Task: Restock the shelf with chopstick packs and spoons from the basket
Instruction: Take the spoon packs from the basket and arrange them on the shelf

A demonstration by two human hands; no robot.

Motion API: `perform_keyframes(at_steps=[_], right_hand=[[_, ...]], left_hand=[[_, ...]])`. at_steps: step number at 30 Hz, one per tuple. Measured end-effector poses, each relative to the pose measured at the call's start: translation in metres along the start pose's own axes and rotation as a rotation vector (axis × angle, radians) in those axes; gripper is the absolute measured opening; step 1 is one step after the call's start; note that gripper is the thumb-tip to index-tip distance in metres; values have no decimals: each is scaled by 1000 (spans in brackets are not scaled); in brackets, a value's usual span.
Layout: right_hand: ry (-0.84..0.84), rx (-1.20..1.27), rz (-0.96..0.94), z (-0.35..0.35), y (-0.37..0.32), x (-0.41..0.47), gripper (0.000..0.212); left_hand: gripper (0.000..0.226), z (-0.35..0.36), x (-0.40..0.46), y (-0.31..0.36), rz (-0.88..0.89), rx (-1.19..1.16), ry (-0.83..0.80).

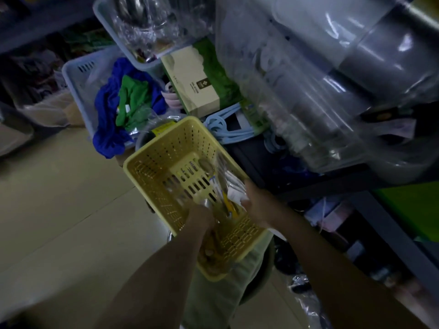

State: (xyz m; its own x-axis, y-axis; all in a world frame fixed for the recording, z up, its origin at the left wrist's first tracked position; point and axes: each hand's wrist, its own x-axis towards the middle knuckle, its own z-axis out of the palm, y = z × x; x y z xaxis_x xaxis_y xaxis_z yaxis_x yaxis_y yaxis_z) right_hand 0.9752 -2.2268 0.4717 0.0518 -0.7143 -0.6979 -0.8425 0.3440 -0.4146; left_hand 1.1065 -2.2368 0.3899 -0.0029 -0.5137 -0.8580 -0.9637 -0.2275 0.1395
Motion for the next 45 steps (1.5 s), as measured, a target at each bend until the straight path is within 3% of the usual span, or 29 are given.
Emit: perform_keyframes(at_steps=[5,7,11,14,17,18,21,24,27,29,31,34,36,42,45], right_hand=[[90,-32,-18,6,0,2,30],[112,-40,-21,6,-1,-2,28],[138,-79,-9,3,0,-12,30],[160,-90,1,3,3,-27,36],[241,-92,-8,5,10,-36,38],[261,-48,-1,5,13,-36,39],[319,81,27,3,20,-32,38],[342,110,6,6,24,-30,35],[310,59,-17,13,24,-30,35],[307,73,-15,17,24,-32,38],[309,130,-15,18,25,-32,40],[306,207,-20,21,27,-29,40],[308,243,-31,25,28,-27,40],[334,335,-16,30,37,-22,39],[338,344,-23,29,41,-18,44]], left_hand=[[58,4,2,0,23,-49,-73],[63,8,8,-5,-57,-203,-115],[25,-8,4,-8,-221,-1020,-262],[21,-22,0,-7,-269,-1292,-139],[37,-21,-1,5,-313,-1143,-69],[40,-19,-3,11,-221,-1001,34],[38,-11,0,26,-220,-1190,-62],[40,6,27,35,-227,-1352,-36],[91,69,123,22,-229,-1481,-56],[106,92,164,15,-259,-1419,-93],[96,86,150,15,-244,-1449,-173],[46,39,63,26,-155,-1492,-276],[27,29,43,26,-101,-1516,-249],[23,31,45,32,-90,-1550,-178],[27,28,44,36,-122,-1351,8]])
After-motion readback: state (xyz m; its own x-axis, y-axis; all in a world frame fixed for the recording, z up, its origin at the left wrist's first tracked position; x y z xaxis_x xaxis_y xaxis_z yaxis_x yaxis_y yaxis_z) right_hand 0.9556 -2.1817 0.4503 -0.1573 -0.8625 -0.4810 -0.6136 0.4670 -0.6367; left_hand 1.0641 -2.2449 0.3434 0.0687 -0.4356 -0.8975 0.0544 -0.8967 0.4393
